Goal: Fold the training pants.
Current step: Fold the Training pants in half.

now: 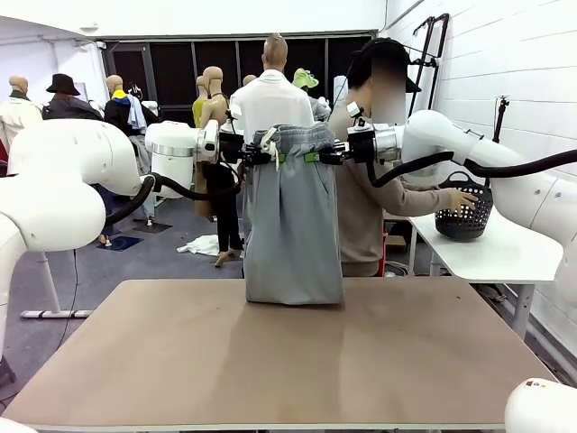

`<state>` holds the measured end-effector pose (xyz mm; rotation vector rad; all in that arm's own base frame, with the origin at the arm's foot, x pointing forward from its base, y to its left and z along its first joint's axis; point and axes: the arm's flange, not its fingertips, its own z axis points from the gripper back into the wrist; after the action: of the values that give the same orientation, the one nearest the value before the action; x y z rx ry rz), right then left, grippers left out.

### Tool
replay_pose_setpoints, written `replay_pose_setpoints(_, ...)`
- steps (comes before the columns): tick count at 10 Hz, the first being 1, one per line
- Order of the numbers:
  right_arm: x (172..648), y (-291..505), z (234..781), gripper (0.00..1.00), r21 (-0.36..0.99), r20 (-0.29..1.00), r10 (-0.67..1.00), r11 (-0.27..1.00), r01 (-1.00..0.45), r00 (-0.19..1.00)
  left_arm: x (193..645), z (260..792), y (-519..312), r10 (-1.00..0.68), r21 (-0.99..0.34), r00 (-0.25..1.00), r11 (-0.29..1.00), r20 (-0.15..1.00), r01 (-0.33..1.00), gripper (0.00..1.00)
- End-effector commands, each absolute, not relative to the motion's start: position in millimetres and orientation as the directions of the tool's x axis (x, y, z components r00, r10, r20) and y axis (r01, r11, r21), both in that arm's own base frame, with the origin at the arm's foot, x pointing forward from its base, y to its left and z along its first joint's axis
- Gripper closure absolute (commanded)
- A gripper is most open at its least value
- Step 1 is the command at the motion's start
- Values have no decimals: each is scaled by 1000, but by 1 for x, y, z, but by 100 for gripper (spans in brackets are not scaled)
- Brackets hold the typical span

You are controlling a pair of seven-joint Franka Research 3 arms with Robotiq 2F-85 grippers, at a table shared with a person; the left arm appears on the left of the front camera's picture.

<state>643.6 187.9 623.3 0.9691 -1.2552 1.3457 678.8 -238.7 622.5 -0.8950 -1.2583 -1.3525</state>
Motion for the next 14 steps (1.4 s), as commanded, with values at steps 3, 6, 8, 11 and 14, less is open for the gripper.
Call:
replay_pose_setpoints(3, 643, 188, 625, 100, -176, 975, 145, 53, -983, -167, 678, 625, -239, -192, 207, -188, 86, 963, 974, 100)
replay_pose_setpoints(6, 671, 192, 627, 100, -213, 972, 113, 81, -974, -204, 703, 644, -241, -213, 292, -264, 111, 941, 950, 100)
replay_pose_setpoints(8, 688, 195, 633, 100, -259, 962, 114, 93, -961, -248, 719, 652, -245, -217, 335, -305, 118, 927, 935, 100)
replay_pose_setpoints(11, 702, 197, 637, 100, -288, 953, 127, 98, -952, -275, 727, 645, -248, -194, 329, -303, 123, 933, 936, 100)
replay_pose_setpoints(14, 696, 196, 603, 100, -256, 961, 126, 77, -964, -245, 715, 613, -235, -163, 264, -241, 135, 957, 955, 100)
